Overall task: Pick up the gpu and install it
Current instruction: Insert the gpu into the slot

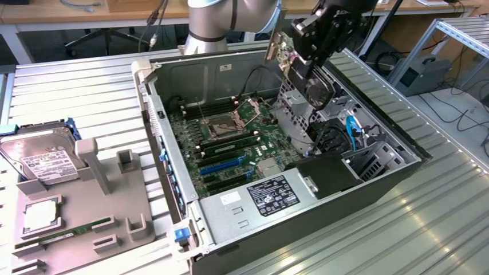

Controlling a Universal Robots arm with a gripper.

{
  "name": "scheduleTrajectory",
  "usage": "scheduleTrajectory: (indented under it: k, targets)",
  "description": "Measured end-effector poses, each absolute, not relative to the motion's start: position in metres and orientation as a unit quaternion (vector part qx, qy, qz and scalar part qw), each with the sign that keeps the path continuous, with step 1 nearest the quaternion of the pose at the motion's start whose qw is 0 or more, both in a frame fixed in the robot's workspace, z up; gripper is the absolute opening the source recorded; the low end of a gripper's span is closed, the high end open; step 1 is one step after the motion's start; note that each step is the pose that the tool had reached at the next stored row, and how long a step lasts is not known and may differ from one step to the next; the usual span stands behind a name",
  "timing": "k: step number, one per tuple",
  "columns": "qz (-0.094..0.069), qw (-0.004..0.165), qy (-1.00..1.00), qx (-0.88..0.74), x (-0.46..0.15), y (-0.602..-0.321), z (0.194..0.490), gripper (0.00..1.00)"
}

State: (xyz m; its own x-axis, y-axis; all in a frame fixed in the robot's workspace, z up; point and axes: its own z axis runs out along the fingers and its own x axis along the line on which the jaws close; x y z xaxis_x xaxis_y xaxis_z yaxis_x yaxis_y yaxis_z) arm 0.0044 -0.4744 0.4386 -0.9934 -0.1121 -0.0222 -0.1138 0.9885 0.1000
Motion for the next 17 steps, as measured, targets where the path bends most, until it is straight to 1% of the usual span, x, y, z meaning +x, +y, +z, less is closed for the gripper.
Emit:
scheduleTrajectory:
  k: [5, 17]
  targets:
    - [0.05, 0.004, 0.988, -0.147, 0.0044, -0.4744, 0.4375, 0.27]
    - [0.049, -0.004, 0.955, -0.293, 0.0044, -0.4744, 0.4359, 0.27]
